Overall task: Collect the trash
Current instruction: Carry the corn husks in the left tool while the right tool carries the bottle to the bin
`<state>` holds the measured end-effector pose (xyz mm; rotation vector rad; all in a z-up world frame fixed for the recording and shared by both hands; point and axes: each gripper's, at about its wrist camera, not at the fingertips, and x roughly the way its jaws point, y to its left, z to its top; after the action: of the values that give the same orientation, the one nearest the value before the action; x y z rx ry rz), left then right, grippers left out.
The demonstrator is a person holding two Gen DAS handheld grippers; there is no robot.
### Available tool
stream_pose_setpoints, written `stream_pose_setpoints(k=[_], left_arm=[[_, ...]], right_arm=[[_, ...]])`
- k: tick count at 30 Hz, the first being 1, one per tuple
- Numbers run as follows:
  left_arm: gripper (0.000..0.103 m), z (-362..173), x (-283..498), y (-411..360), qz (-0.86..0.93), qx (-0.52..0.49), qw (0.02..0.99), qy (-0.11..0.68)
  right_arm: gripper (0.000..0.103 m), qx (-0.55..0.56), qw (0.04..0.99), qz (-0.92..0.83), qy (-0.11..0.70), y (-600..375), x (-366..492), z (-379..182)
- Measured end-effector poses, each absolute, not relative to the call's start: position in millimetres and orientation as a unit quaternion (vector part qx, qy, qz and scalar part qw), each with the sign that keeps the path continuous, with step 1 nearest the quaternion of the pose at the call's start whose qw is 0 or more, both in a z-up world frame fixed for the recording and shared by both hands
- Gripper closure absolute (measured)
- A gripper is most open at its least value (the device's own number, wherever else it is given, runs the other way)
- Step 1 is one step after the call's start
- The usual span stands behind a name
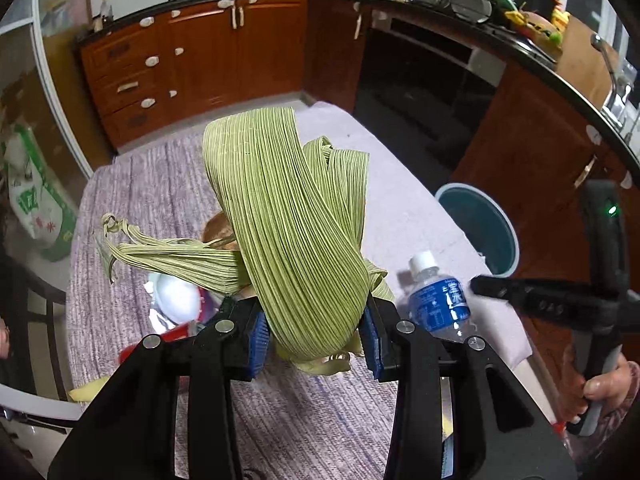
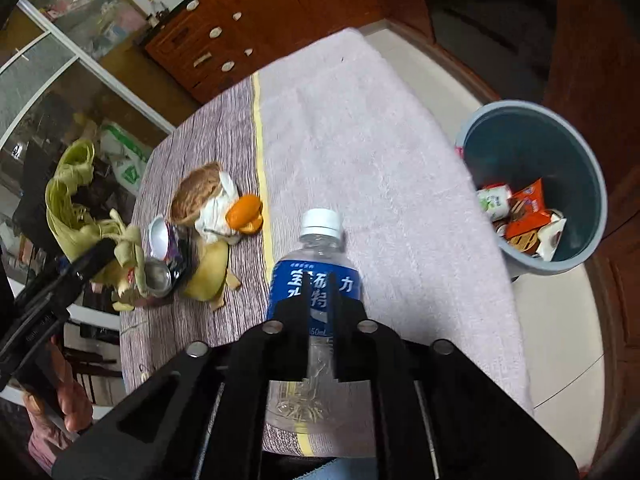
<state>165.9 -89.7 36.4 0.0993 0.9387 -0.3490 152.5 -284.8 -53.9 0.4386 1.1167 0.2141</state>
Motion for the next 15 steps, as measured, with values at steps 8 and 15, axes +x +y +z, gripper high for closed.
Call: stream_pose_setpoints(k=[8, 15], left_arm=[[0.064, 14.8, 168.5, -80.7, -0.166, 0.034, 0.864, 0.474], [0.064, 20.5, 169.1, -70.6, -0.171, 0.031, 0.865, 0.471]], right_arm=[[0.039, 0.221, 0.776, 0.142, 0.573, -264.6, 154.8, -91.1], [0.04, 0.236, 0.755, 0.162, 0.59, -245.4, 161.5, -111.8]])
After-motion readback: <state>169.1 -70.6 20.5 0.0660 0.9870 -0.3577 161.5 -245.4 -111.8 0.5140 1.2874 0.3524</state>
